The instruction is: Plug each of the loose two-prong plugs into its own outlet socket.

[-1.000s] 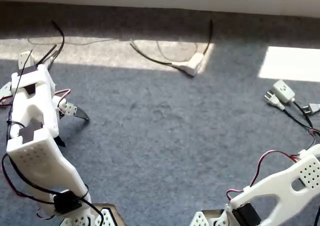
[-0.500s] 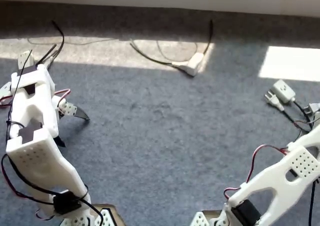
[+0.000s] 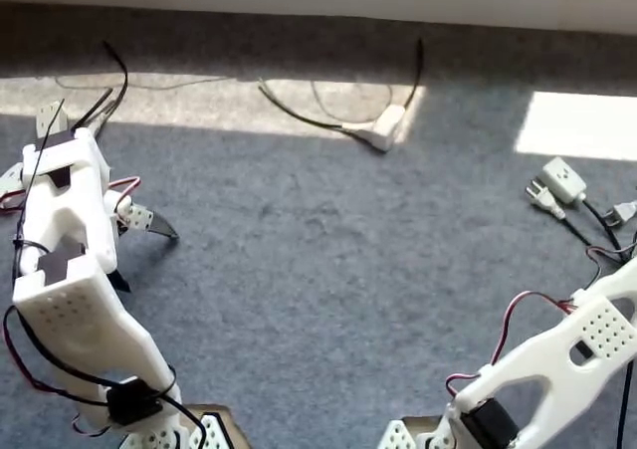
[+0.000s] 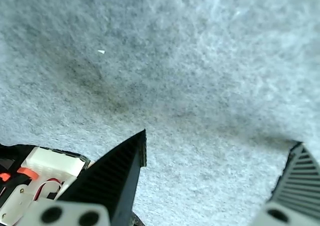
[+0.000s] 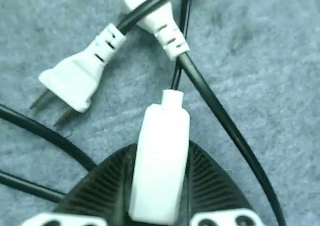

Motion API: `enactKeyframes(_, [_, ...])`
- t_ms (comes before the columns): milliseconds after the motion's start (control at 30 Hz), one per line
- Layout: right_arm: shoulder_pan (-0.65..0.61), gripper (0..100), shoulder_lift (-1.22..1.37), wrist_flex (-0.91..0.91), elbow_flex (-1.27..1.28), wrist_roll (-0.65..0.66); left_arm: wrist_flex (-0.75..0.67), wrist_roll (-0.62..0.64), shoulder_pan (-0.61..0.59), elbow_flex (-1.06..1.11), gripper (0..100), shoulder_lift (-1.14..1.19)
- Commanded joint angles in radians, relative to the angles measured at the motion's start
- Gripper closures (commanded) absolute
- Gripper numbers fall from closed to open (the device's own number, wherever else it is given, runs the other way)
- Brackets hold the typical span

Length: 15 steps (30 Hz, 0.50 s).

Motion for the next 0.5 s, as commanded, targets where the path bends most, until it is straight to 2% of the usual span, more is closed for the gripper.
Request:
enactKeyframes(0, [0.012,95.0,-0.139,0.051,-0.124,0.005,-0.006,0.005,0.025,-0.002,58,-0.004])
enactKeyframes(267, [-0.087,95.0,-0.414,0.303,-0.150,-0.002,-0.006,0.005,0.025,-0.002,58,-0.004])
enactKeyframes(400, [-0.137,95.0,-0.519,0.349,-0.147,-0.130,-0.006,0.005,0.022,-0.002,58,-0.004])
enactKeyframes(467, [-0.153,95.0,-0.559,0.349,-0.147,-0.140,-0.006,0.005,0.022,-0.002,58,-0.004])
